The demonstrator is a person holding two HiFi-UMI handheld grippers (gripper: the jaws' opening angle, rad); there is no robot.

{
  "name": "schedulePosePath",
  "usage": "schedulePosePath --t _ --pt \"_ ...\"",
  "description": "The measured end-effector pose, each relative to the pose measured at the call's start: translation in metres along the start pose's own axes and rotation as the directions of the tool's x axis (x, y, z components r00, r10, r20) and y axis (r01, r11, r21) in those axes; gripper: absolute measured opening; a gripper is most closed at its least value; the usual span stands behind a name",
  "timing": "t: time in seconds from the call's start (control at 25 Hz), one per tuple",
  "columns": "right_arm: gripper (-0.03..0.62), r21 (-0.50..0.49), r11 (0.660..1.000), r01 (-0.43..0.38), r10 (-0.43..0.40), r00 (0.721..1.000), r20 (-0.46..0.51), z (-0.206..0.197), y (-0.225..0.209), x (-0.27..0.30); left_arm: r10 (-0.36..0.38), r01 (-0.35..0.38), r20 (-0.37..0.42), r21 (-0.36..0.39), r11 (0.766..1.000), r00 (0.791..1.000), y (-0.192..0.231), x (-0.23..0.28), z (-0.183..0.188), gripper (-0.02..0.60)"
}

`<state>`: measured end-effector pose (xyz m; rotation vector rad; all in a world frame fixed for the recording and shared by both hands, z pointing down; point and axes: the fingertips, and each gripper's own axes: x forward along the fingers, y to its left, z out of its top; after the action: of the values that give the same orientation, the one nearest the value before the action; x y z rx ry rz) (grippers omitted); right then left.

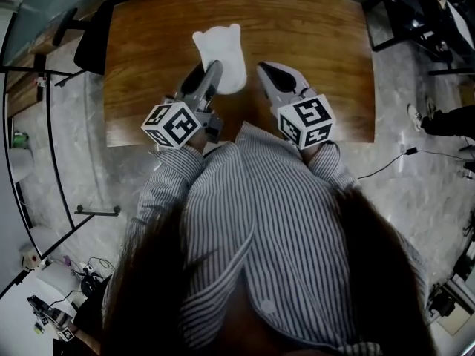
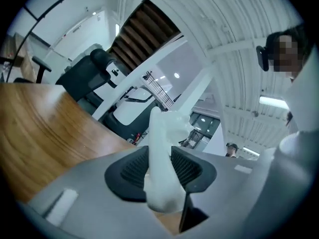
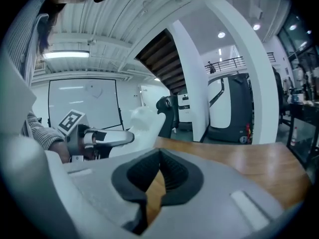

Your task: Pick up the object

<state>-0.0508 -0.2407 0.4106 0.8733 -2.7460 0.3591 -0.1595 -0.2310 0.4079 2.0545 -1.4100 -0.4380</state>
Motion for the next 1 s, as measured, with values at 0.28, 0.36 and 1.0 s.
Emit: schedulePosePath --t 0.28,0.36,1.0 --pt "0.002 0.003 1.000 0.009 -0.009 1.000 0.019 0.0037 0.0032 0.0006 0.023 -0.025 0.042 0.066 0.997 0.999 -0.0022 -0.0065 0.0058 0.147" --pt "0.002 0.001 1.000 0.007 -0.007 1.000 0.021 0.0046 0.0034 0.0006 0.032 -0.034 0.042 0.065 0.997 0.999 -0.0006 -0.0059 0.0067 0.147" --pt "0.002 -0.006 1.000 0.005 -0.005 1.000 0.027 0.0055 0.0045 -0.0010 0.035 -0.035 0.007 0.041 0.999 0.999 -0.0030 -0.0078 -0.0008 0.147"
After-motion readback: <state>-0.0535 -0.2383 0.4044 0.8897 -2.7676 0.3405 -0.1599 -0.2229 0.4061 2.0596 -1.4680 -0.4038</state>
